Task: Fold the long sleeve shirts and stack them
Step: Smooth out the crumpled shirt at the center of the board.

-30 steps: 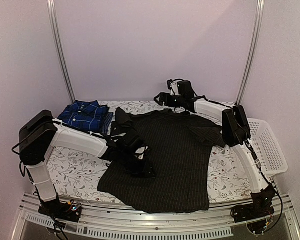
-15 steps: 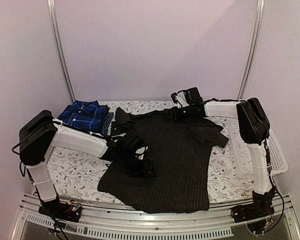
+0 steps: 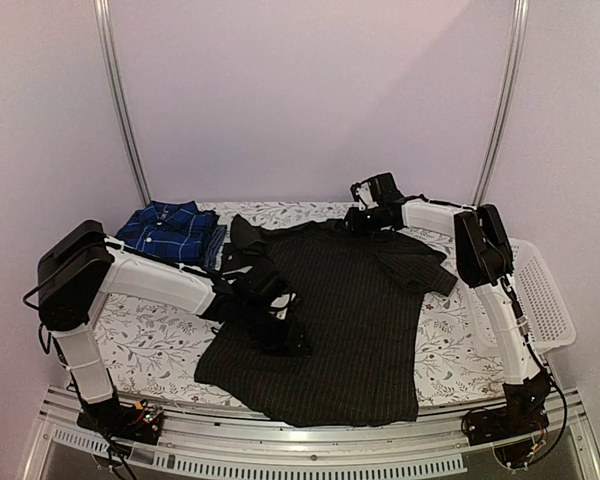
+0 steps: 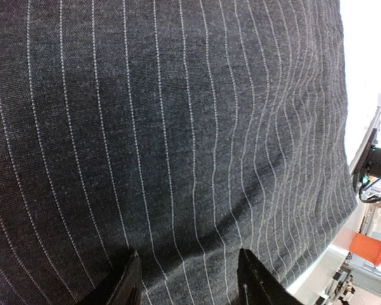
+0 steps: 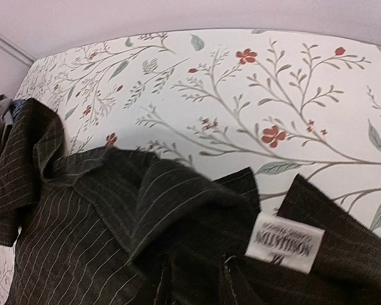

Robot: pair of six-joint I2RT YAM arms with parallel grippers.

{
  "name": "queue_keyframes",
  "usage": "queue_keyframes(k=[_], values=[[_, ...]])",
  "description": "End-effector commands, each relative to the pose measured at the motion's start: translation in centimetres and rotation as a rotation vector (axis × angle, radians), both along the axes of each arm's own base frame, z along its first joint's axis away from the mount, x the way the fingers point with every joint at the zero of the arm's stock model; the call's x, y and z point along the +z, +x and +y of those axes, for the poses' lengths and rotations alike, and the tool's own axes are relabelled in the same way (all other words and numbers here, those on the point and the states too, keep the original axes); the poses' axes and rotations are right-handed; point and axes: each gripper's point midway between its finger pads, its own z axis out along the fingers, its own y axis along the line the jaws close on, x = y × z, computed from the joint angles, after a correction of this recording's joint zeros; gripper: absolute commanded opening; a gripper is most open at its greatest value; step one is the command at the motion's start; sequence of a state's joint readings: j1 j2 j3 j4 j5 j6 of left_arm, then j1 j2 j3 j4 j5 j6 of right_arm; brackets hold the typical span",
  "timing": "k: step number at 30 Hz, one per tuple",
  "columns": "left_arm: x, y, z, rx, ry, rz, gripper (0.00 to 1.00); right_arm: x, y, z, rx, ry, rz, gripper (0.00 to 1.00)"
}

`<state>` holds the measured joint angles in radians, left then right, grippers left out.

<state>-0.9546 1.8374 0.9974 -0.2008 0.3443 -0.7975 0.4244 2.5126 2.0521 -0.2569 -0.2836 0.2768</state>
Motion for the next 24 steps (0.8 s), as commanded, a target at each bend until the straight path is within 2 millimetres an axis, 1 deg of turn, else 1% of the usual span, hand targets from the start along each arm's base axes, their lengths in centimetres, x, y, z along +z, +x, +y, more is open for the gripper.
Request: queue_keyframes(k=[1,3,6,10,12,13,14,16,18,19,20,21,23,24], values=[[-0.5,-0.1,1.8,0.008,0.074,0.004,0.52,-2.3,3.0,-2.8,-0.082,-0.032,0.019,0.26],[-0.4,0.2,1.7,0.011,0.070,0.002,0.52,-2.3,4.1,-3.3,-0.100,-0.038,-0.005,0.32],[-0.5,0.6,1.5,0.009,0.069,0.001,0.52,-1.4,5.1,-3.4,-0.093,-0.032,-0.046,0.41],[-0.6,0.9,1.3,0.008,0.070,0.000,0.52,0.5,5.0,-3.3,-0.071,-0.031,-0.079,0.46],[-0.6,0.9,1.3,0.009,0.066,0.001,0.52,2.8,4.8,-3.3,-0.068,-0.028,-0.112,0.52],[-0.6,1.0,1.3,0.011,0.064,0.003,0.52,3.4,4.6,-3.3,-0.060,-0.034,-0.125,0.56],[-0.7,0.9,1.3,0.010,0.064,0.004,0.52,4.9,4.4,-3.4,-0.054,-0.031,-0.145,0.59],[-0.6,0.9,1.3,0.008,0.064,0.002,0.52,6.2,3.7,-3.2,-0.032,-0.038,-0.159,0.61],[-0.5,1.0,1.4,0.009,0.064,0.000,0.52,7.2,2.5,-2.6,0.006,-0.057,-0.166,0.61],[-0.5,1.0,1.4,0.011,0.065,0.001,0.52,8.0,1.9,-2.2,0.020,-0.062,-0.178,0.61],[-0.5,1.0,1.5,0.013,0.064,0.000,0.52,7.3,0.9,-1.8,0.042,-0.082,-0.168,0.61],[-0.5,1.0,1.6,0.014,0.065,0.002,0.52,7.9,0.0,-1.4,0.057,-0.088,-0.174,0.61],[-0.6,0.9,1.6,0.015,0.064,0.004,0.52,7.9,-1.8,-0.5,0.091,-0.102,-0.170,0.59],[-0.6,0.9,1.6,0.014,0.063,0.005,0.52,7.3,-2.8,0.0,0.107,-0.107,-0.157,0.57]])
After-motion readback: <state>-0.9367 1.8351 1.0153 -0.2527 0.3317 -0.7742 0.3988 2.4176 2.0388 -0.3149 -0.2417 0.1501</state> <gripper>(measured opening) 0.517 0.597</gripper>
